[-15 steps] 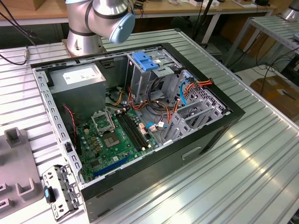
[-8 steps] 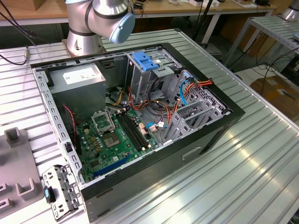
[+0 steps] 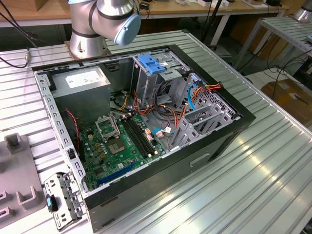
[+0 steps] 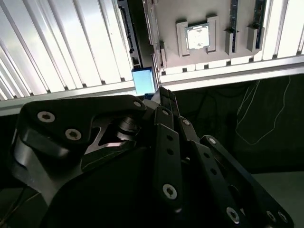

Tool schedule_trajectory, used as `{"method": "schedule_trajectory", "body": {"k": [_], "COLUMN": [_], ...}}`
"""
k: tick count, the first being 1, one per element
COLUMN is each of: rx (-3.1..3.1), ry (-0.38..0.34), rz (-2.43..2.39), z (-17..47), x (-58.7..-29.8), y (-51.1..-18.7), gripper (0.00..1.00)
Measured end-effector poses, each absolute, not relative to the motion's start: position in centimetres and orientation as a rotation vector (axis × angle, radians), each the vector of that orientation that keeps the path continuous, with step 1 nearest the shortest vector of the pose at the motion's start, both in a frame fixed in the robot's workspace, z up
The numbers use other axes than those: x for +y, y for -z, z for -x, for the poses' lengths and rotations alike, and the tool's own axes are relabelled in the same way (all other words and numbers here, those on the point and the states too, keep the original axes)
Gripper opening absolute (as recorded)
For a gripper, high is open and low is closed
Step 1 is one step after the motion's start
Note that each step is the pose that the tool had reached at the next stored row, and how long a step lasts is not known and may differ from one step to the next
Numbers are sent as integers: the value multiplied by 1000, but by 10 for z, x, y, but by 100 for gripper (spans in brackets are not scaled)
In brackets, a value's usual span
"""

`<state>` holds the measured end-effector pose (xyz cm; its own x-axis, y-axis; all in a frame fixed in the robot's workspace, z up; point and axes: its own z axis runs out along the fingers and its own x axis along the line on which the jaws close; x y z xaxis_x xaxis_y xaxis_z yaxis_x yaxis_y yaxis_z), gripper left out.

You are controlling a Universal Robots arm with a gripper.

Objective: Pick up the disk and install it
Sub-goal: 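Pick up the disk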

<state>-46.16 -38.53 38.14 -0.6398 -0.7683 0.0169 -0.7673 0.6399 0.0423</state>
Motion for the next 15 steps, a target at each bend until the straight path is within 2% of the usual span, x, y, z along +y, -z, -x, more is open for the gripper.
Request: {"method": "schedule_trajectory", "body": {"k": [15], "rx": [-2638], "ry": [35], "rz": [-1646], "z": [462], "x": [-383], "y": [-381], "gripper": [11]}}
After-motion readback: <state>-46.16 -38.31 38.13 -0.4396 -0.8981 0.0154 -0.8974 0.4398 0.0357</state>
